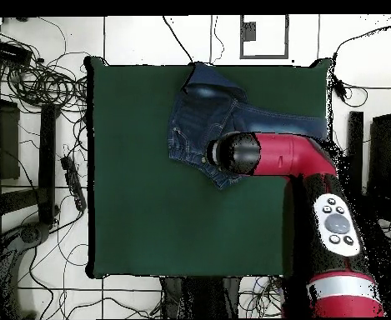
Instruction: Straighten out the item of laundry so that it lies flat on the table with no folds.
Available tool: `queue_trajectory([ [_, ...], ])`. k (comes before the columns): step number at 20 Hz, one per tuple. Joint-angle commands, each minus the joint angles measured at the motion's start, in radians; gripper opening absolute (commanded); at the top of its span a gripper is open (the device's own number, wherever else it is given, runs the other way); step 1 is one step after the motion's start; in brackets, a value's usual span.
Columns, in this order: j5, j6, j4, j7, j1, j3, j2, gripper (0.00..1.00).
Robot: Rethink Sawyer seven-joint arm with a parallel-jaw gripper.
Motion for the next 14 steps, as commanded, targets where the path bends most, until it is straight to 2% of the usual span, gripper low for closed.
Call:
queue_trajectory([
  [1, 0.116, -0.095, -0.006, 0.299, 0.114, -0.072, 0.144, 1.0],
  [10, 0.251, -0.133, -0.01, 0.264, 0.159, -0.13, 0.198, 1.0],
  [14, 0.326, -0.125, -0.031, 0.278, 0.204, -0.159, 0.238, 1.0],
])
